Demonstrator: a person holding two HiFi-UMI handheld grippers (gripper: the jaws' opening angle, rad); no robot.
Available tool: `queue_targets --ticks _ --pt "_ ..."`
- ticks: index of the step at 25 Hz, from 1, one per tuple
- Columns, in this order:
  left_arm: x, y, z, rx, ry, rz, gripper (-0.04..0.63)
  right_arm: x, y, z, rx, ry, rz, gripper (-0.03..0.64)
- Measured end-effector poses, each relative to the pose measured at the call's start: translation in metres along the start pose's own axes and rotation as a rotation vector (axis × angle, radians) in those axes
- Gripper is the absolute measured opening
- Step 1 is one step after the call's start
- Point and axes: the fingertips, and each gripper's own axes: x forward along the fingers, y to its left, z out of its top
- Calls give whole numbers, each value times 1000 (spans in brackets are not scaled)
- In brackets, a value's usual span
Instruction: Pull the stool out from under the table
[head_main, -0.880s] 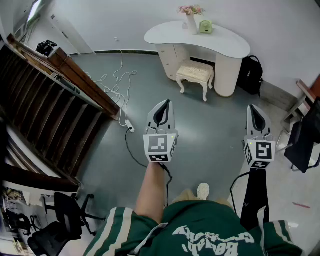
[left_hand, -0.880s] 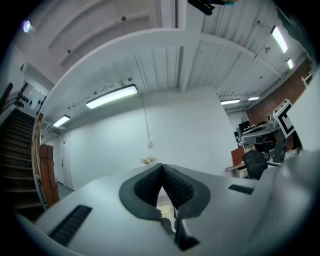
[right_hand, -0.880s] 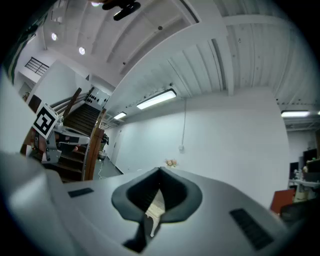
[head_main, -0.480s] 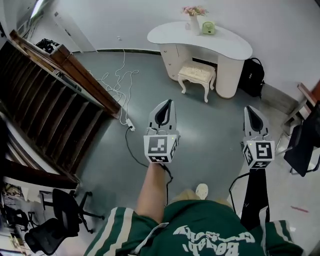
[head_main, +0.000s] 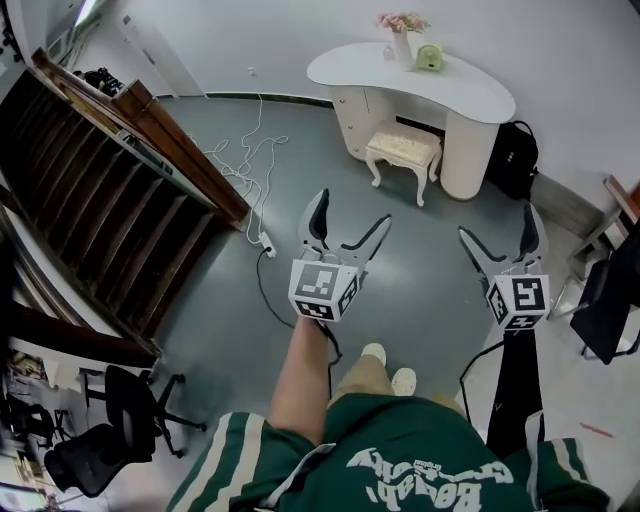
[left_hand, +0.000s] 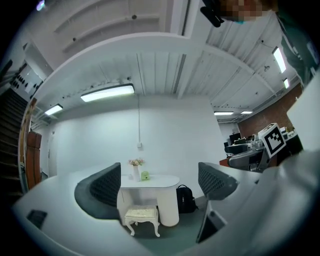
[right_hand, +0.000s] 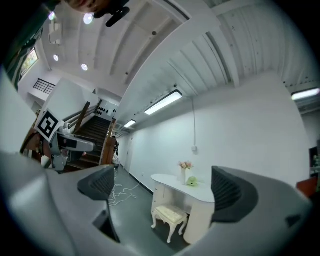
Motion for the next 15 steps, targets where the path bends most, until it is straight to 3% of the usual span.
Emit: queue_targets --ticks 7,15 --pt "4 17 -1 2 -1 26 460 16 0 -3 -7 6 15 598" --pt "43 38 -12 -12 -4 21 460 56 -4 -17 -25 39 31 598"
